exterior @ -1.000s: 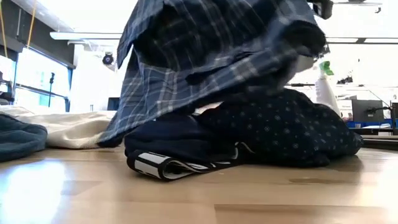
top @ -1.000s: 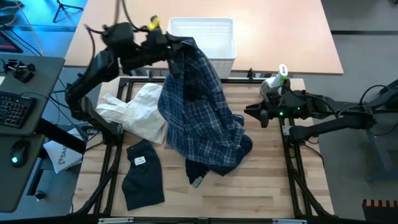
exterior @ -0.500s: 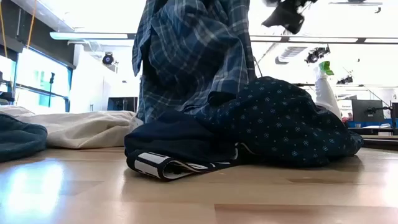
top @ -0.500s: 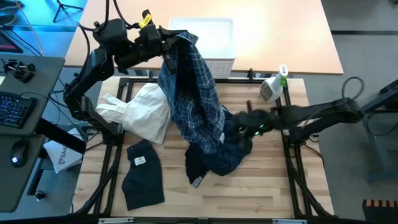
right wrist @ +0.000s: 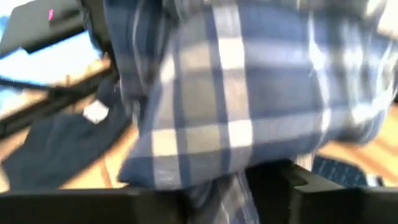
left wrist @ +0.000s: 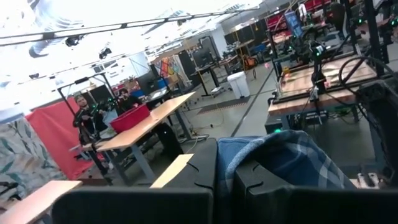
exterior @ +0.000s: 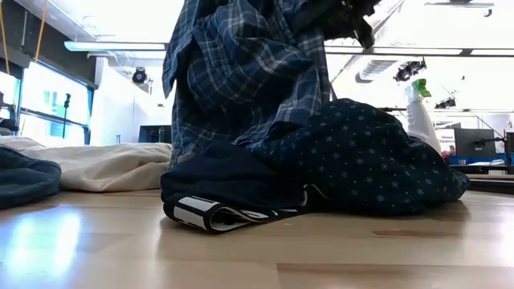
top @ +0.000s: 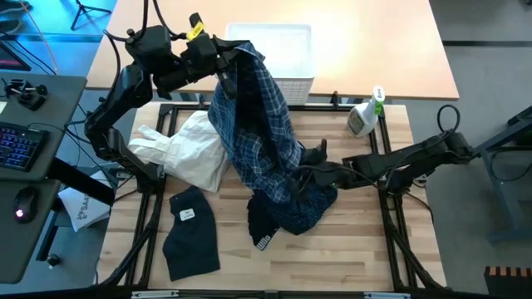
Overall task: Fold laundry
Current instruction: Fold the blue plaid flannel shirt
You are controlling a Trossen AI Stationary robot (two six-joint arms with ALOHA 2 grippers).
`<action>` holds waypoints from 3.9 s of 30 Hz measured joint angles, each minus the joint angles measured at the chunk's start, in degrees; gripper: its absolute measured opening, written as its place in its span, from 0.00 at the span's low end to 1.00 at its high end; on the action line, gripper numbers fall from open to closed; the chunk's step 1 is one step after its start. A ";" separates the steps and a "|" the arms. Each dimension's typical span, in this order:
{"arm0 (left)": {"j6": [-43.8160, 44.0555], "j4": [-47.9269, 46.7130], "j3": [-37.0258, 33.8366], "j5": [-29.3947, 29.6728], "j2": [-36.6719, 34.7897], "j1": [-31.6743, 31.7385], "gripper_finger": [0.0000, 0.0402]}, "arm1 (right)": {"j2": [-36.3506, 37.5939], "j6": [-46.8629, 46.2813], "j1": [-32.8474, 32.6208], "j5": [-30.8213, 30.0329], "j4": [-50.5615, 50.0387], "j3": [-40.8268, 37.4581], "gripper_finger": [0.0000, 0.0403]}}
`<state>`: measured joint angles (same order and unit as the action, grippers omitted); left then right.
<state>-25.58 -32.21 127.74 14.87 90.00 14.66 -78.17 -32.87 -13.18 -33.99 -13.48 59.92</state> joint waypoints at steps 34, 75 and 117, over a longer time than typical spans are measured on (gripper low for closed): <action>33.61 -38.96 -2.38 -5.16 -17.64 -11.45 0.00 | -4.00 24.69 20.79 37.22 -20.35 67.93 0.00; 25.37 -9.72 -36.20 -14.14 -12.73 -2.86 0.62 | -12.41 31.54 26.92 54.16 -52.49 67.82 0.00; 25.46 -5.11 -36.15 -3.53 -21.81 -1.53 0.00 | 5.96 1.61 18.23 33.96 -61.24 36.44 0.55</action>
<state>-0.12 -37.32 91.59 11.33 68.18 13.13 -72.21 -31.26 5.05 -0.03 -74.72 96.36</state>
